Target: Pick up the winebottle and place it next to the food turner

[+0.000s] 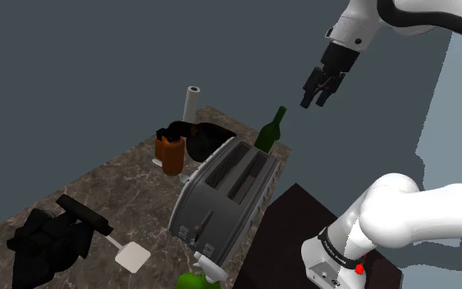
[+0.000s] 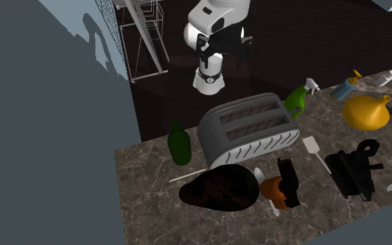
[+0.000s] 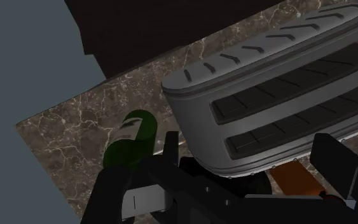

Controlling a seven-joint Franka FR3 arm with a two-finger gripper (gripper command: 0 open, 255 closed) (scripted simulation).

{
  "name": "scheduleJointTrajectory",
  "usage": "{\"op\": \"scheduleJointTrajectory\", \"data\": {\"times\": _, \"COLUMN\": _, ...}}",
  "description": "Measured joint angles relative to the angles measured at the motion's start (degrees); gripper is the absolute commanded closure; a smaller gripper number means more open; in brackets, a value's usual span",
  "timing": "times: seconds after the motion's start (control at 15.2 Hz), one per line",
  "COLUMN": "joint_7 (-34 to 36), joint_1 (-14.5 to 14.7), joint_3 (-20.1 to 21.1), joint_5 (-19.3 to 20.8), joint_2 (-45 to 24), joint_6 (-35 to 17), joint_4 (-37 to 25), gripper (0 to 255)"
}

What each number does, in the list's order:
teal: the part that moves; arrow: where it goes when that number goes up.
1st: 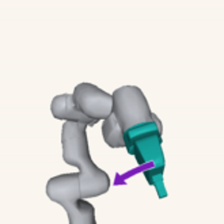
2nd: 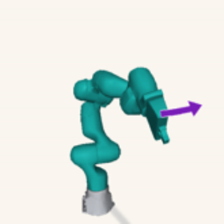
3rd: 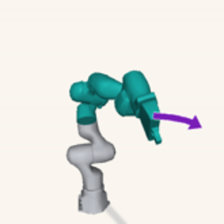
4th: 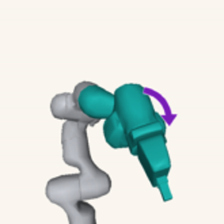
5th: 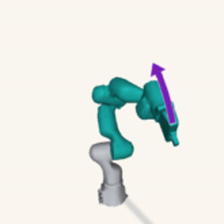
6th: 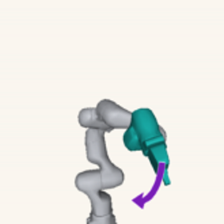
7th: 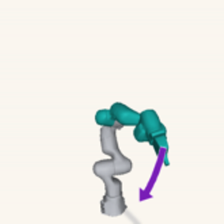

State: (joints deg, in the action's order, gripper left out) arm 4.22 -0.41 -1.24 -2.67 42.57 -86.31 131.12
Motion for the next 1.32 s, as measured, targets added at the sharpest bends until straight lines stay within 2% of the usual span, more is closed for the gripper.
{"op": "scheduleJointTrajectory", "data": {"times": 0.2, "joint_7": -1.59, "joint_1": -0.29, "joint_3": -1.13, "joint_5": 0.87, "joint_2": -0.67, "joint_6": -1.59, "joint_4": 0.63, "gripper": 0}}
{"op": "scheduleJointTrajectory", "data": {"times": 0.33, "joint_7": -3.88, "joint_1": -0.68, "joint_3": -2.74, "joint_5": 2.03, "joint_2": -2.36, "joint_6": -4.56, "joint_4": 1.42, "gripper": 0}}
{"op": "scheduleJointTrajectory", "data": {"times": 0.92, "joint_7": -14.39, "joint_1": -1.86, "joint_3": -10.11, "joint_5": 5.23, "joint_2": -14.37, "joint_6": -19.27, "joint_4": 1.32, "gripper": 0}}
{"op": "scheduleJointTrajectory", "data": {"times": 1.32, "joint_7": -20.21, "joint_1": -2.05, "joint_3": -13.89, "joint_5": 5.00, "joint_2": -22.42, "joint_6": -26.68, "joint_4": -0.82, "gripper": 0}}
